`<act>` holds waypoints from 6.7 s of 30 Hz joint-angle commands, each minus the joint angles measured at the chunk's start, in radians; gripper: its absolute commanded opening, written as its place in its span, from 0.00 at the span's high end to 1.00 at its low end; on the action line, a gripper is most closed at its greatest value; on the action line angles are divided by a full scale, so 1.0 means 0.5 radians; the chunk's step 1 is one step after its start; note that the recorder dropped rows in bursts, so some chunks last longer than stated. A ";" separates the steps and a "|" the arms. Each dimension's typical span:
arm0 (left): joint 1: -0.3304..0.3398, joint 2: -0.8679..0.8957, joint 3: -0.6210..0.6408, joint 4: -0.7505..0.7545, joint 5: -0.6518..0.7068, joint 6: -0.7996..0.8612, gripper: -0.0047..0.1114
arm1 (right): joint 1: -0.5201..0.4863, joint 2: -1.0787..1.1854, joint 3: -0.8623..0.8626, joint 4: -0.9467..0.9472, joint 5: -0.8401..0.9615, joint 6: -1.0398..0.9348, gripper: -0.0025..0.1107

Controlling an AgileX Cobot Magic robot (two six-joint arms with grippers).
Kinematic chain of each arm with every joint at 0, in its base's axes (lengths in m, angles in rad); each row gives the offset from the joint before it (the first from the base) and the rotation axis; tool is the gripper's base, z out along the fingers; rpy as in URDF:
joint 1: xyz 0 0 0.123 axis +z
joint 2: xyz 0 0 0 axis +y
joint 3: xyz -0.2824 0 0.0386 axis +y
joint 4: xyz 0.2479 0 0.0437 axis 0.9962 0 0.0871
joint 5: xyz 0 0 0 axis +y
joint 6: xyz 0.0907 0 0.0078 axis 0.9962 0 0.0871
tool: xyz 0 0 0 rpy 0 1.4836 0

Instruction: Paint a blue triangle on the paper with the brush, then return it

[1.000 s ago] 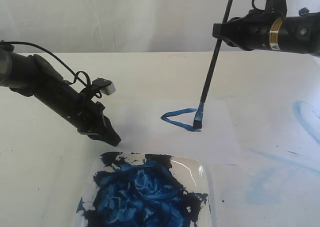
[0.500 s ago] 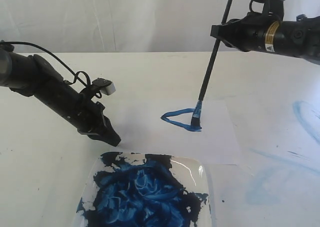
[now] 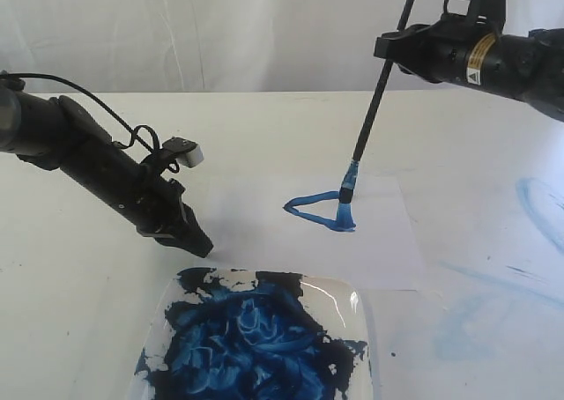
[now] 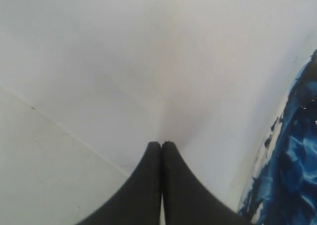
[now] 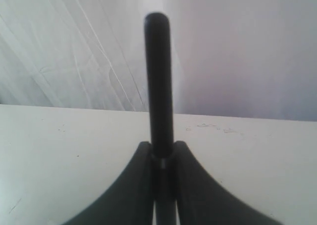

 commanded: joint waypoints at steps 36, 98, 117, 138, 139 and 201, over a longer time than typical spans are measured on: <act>-0.008 -0.006 0.013 -0.037 0.034 -0.011 0.96 | 0.000 -0.214 0.007 -0.400 -0.049 0.292 0.98; -0.008 -0.006 0.013 -0.069 0.034 -0.011 0.96 | 0.000 -0.070 0.007 -0.588 0.058 0.678 0.98; -0.008 -0.006 0.013 -0.069 0.030 -0.003 0.96 | 0.000 -0.030 0.004 -0.179 0.058 0.175 0.98; -0.008 -0.006 0.013 -0.069 0.025 -0.003 0.96 | 0.000 -0.030 0.004 0.032 0.025 -0.034 0.98; -0.008 -0.006 0.013 -0.069 0.025 -0.003 0.96 | 0.000 -0.030 0.004 0.035 0.015 -0.052 0.98; 0.315 -3.195 1.069 0.941 0.261 -1.313 0.96 | 0.000 -1.774 1.144 -0.278 -0.664 0.946 0.98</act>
